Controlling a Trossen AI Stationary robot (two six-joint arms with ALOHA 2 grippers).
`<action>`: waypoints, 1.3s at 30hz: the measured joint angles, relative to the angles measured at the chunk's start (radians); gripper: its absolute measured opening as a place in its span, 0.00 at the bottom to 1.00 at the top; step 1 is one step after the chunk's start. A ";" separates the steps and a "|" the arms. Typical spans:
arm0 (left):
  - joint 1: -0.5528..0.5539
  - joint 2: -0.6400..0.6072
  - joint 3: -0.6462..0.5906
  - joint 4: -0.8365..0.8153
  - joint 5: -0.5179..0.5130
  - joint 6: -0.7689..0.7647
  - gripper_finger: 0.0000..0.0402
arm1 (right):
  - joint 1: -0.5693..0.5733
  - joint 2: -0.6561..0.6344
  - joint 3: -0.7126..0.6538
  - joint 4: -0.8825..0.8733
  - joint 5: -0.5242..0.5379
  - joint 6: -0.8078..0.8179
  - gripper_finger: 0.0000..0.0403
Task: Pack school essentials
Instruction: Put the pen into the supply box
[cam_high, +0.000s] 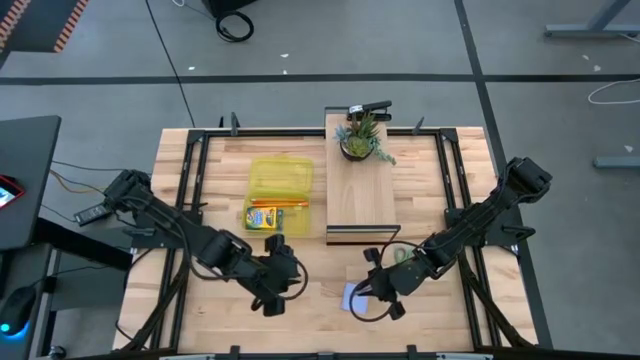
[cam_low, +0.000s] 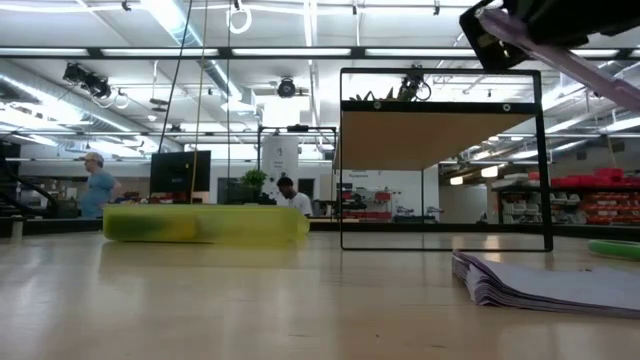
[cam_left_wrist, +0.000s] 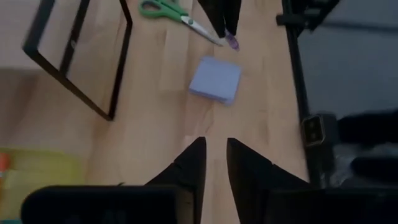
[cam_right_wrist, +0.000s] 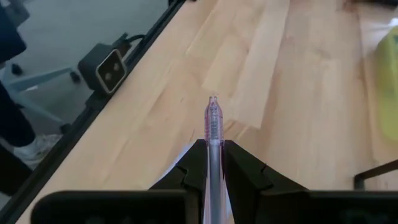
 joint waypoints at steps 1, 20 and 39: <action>0.000 0.000 -0.014 0.023 0.001 -0.034 0.19 | 0.000 0.000 0.003 -0.002 0.010 0.000 0.13; 0.001 0.108 -0.242 0.504 -0.045 -0.191 0.42 | -0.002 0.014 0.065 0.002 0.097 -0.003 0.13; 0.025 0.285 -0.242 0.999 -0.211 0.086 0.43 | -0.035 0.014 0.280 -0.009 0.203 0.007 0.13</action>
